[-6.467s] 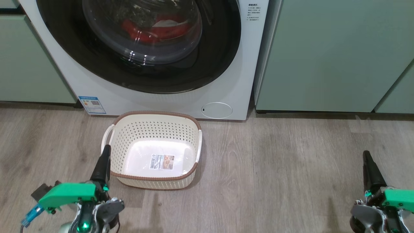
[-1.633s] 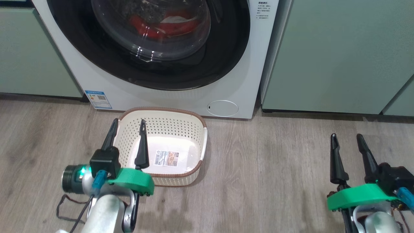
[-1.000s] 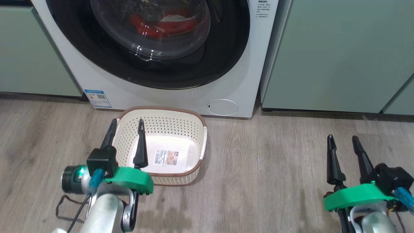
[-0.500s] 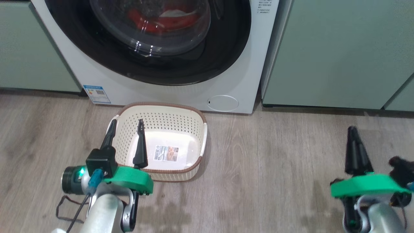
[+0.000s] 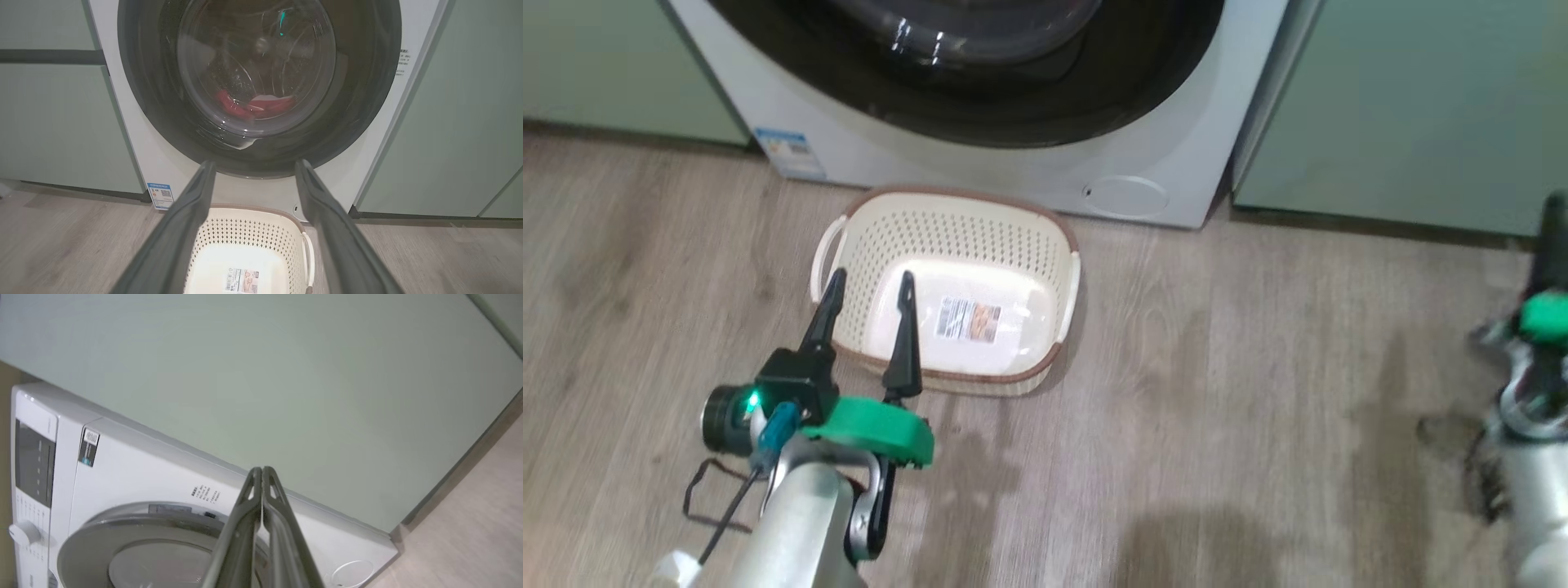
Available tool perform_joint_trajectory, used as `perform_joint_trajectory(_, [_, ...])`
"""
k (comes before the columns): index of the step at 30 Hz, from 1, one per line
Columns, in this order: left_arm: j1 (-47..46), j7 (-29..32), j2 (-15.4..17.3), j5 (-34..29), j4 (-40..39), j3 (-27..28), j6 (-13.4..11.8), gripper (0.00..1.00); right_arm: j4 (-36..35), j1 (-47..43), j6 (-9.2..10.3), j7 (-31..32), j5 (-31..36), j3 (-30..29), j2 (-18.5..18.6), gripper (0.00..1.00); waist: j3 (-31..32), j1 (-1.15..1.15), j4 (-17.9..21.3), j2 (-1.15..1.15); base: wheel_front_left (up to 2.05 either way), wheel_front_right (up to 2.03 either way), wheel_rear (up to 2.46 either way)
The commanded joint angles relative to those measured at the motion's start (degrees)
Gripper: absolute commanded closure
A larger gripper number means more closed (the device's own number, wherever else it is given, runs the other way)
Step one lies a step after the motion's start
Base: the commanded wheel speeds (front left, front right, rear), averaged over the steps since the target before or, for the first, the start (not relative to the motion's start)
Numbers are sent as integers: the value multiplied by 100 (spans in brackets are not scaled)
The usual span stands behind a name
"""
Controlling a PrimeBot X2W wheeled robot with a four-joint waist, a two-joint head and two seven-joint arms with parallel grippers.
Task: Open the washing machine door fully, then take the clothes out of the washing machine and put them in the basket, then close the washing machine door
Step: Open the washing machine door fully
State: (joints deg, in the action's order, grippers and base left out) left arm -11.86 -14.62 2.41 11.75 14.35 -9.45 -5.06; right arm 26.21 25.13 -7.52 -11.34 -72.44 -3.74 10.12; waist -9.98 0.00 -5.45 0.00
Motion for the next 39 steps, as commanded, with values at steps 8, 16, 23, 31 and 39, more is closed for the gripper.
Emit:
perform_joint_trajectory(8, [-521, -38, 47, 288, -339, -79, 29, 0, 68, 1251, 3, 1940, -1915, -47, 1056, 100, -908, 0, -548, 0, 0, 0, 0])
perform_joint_trajectory(16, [-836, -38, 47, 421, -500, -255, 44, 0, 968, 2487, 3, 3537, -2467, -64, 1430, 100, -1627, 0, -816, 0, 0, 0, 0])
perform_joint_trajectory(23, [-1121, -38, 47, 487, -627, -498, 24, 0, 1556, 3423, 3, 4229, -2467, 95, 1545, 100, -2053, 0, -1008, 0, 0, 0, 0])
perform_joint_trajectory(31, [-1312, -38, 47, 607, -763, -684, -52, 0, 2050, 4314, 3, 4627, -2277, 332, 1507, 100, -2418, 0, -1231, 0, 0, 0, 0])
perform_joint_trajectory(39, [-1460, -38, 47, 746, -832, -854, -117, 0, 2227, 4795, 3, 4720, -2117, 437, 1427, 100, -2648, 0, -1435, 0, 0, 0, 0])
